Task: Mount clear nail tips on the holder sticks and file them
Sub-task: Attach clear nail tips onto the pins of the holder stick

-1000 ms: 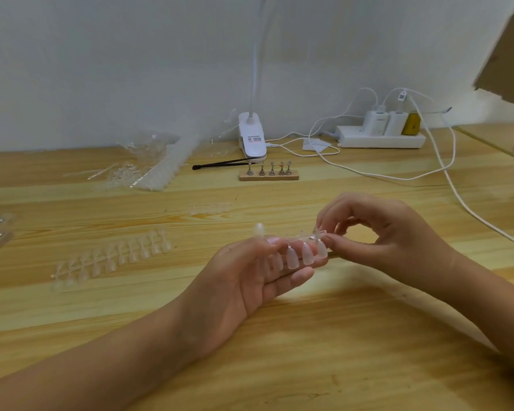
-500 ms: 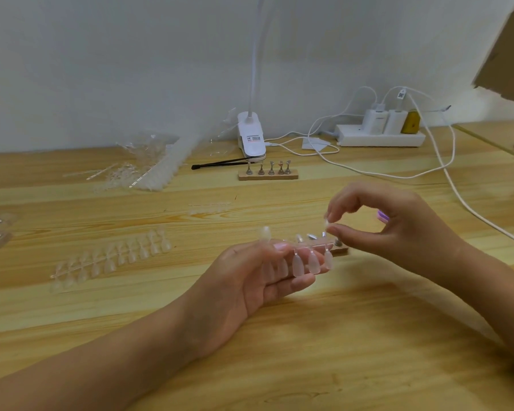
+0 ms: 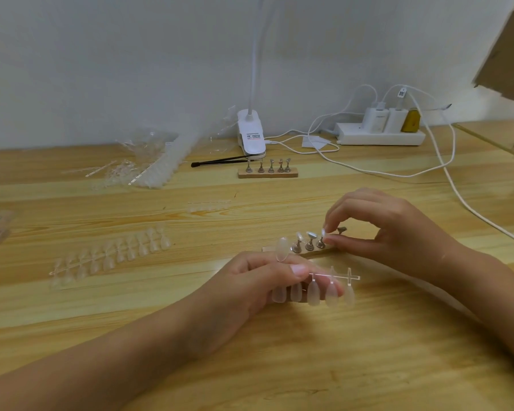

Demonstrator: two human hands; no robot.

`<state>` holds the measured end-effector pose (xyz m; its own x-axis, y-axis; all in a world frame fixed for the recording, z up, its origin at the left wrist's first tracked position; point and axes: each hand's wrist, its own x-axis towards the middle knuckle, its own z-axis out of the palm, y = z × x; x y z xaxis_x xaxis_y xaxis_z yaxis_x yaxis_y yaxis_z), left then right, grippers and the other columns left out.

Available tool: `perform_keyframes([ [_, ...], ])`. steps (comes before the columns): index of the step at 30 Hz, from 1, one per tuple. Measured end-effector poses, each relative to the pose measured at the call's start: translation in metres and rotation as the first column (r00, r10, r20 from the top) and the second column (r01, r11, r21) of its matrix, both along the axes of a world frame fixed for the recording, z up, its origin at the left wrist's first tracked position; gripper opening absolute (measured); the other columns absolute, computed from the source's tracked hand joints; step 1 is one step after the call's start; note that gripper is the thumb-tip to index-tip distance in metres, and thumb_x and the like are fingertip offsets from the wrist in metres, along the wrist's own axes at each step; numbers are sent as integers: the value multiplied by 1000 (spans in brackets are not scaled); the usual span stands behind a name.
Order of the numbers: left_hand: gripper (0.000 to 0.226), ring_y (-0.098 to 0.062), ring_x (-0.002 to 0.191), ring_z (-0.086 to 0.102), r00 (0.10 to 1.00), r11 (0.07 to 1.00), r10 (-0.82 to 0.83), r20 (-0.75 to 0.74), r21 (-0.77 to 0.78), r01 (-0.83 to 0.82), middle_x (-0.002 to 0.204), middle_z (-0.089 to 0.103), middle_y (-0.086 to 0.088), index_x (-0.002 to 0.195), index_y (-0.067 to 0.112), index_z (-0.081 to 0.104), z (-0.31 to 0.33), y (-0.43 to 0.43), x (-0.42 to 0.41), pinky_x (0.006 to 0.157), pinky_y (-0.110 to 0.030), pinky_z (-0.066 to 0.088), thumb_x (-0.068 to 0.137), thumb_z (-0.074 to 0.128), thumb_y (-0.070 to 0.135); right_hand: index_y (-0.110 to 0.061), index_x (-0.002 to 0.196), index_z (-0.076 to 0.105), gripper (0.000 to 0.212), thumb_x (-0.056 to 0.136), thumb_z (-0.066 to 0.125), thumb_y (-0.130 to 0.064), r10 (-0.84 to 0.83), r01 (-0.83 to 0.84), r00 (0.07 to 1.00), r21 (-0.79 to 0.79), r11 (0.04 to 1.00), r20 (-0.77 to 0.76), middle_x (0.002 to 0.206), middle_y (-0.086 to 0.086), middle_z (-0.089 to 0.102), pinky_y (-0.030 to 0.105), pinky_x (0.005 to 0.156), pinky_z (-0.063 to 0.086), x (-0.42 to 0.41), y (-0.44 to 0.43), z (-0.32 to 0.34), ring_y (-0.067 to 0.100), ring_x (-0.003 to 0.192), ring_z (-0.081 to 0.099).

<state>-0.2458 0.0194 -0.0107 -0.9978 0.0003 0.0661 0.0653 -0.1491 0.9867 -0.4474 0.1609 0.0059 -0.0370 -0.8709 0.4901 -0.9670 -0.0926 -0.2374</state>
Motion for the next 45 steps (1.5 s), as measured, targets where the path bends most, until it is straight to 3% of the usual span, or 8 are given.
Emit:
perform_keyframes([
  [13,29,-18,102,59,1000,999,-23,15,-31,24,108,72,1,95,23,77,1,0,0,91,-25,45,93,50,32,-20,88,69,19,82,67,-38,-42,27,981,79,997,190,90,-14,67,35,80,52,3,-3,0,11,90,63],
  [18,29,-18,98,58,999,992,39,34,-123,-34,106,72,-4,98,25,78,-1,2,0,95,-42,43,93,52,37,-23,88,69,19,83,65,-41,-80,59,978,114,992,194,96,-16,64,32,87,48,6,-2,2,9,98,60],
  [21,28,-17,98,63,998,972,44,45,-231,-33,111,73,-6,104,18,77,-1,5,1,91,-26,47,99,51,30,-25,89,71,18,84,64,-41,-114,108,972,38,993,205,105,-14,62,30,97,42,13,0,7,10,111,54],
  [25,27,-13,105,65,998,947,37,46,-319,-21,108,74,2,100,14,75,-3,9,4,98,-31,47,100,50,24,-28,90,73,19,88,62,-44,-20,48,924,-64,997,382,105,-16,64,20,96,39,42,-3,16,15,115,56],
  [35,25,-13,95,68,985,957,173,26,-241,-161,95,76,-1,92,17,76,-4,10,0,89,-22,52,92,54,28,-21,85,73,11,88,68,-30,169,-168,985,-79,983,18,108,-8,63,27,95,40,69,0,20,22,114,52],
  [40,24,-1,87,64,988,936,150,-38,-316,-155,87,70,11,88,16,71,-2,12,3,83,-15,48,97,51,23,-19,88,70,15,89,64,-33,138,-135,967,-31,990,212,95,-13,64,25,83,47,66,-1,20,15,98,59],
  [42,19,0,88,65,965,832,167,-203,-496,-248,93,68,13,98,13,71,-5,16,6,80,-13,49,99,53,20,-22,86,68,14,88,65,-35,112,-124,930,13,992,349,93,-13,65,25,84,46,66,-2,20,17,100,60],
  [45,25,-13,95,67,872,460,63,-486,-761,-457,107,69,4,110,17,73,-9,21,10,78,-27,56,98,53,27,-29,83,69,11,87,67,-40,114,-191,870,115,975,480,107,-14,63,17,92,39,65,0,22,16,115,54],
])
